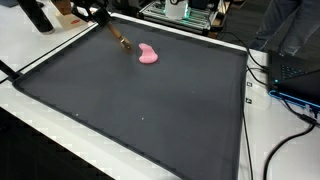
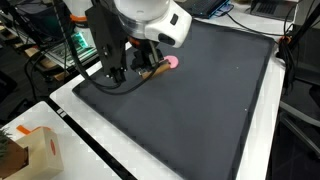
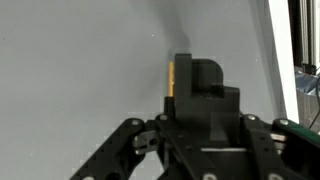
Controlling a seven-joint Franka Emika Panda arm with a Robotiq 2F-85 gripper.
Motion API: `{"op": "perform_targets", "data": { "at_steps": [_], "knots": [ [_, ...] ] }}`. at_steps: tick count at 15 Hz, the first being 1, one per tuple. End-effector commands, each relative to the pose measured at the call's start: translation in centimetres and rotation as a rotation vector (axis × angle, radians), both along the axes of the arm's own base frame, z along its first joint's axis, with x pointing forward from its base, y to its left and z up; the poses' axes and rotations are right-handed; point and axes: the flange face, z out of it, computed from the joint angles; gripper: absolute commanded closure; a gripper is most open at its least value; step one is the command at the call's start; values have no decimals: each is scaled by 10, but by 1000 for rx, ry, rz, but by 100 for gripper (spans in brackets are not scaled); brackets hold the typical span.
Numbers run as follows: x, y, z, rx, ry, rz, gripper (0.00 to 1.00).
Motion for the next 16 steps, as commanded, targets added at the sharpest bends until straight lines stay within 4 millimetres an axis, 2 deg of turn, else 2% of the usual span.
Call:
{"op": "perform_targets", "data": {
  "at_steps": [1, 9, 16],
  "knots": [
    [6, -3, 1, 59, 18, 2, 76],
    [16, 11, 10, 58, -2, 34, 76],
    [30, 36, 38, 21, -125, 115, 76]
  ]
}}
